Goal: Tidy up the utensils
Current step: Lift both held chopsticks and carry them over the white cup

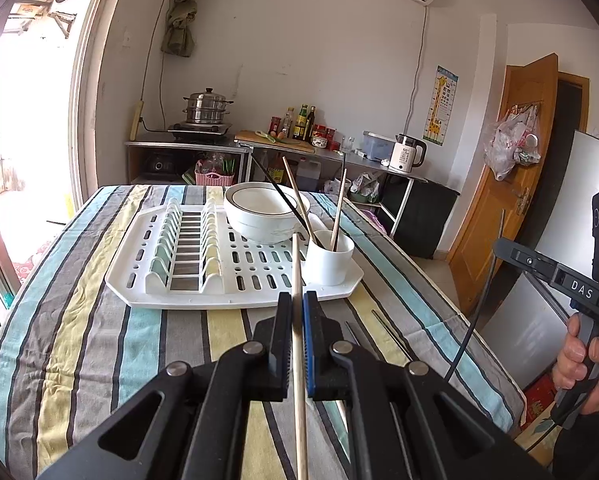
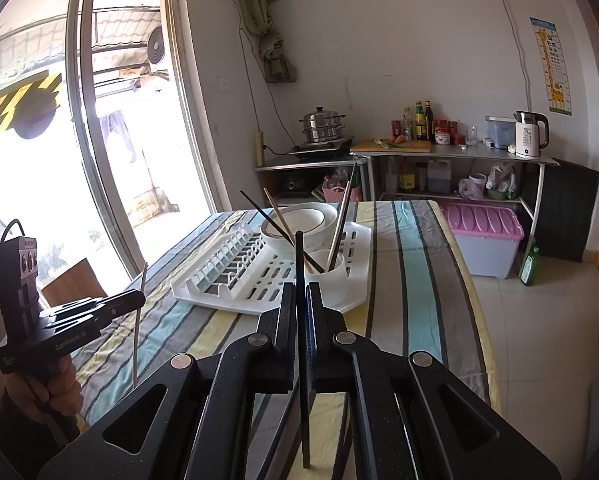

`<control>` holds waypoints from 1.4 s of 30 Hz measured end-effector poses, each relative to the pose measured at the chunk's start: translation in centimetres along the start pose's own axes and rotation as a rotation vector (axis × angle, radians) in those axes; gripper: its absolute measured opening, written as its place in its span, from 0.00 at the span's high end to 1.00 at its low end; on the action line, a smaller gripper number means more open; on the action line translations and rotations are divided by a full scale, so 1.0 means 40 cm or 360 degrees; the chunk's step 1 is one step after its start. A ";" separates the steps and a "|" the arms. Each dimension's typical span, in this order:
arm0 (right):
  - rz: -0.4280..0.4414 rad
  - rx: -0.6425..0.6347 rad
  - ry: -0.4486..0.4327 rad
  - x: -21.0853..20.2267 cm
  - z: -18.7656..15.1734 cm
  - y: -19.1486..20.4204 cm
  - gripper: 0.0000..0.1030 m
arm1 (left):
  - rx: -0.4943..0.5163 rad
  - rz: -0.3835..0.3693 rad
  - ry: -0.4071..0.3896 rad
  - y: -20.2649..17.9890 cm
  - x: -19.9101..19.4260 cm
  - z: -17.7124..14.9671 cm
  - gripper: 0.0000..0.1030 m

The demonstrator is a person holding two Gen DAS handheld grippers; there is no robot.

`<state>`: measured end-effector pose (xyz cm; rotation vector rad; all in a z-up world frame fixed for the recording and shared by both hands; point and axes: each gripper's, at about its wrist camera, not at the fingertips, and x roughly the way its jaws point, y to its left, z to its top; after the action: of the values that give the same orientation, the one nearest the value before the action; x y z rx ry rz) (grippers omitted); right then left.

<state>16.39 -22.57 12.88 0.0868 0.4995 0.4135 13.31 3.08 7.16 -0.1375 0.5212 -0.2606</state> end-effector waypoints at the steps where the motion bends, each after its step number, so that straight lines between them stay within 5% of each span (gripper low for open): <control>1: 0.0000 -0.0004 -0.0001 -0.006 -0.003 0.003 0.96 | 0.0007 0.0004 -0.0005 -0.001 0.003 0.001 0.94; 24: -0.0008 -0.0026 -0.0030 -0.012 0.021 0.001 0.96 | 0.0021 -0.0104 0.0037 -0.018 -0.002 0.033 0.94; 42: -0.0023 -0.0023 -0.0178 0.064 0.213 -0.037 0.96 | 0.0148 -0.0143 0.0025 -0.114 0.147 0.265 0.94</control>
<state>23.10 -22.72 18.93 0.0917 0.3867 0.3961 22.65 -2.28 14.36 -0.0688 0.5181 -0.3730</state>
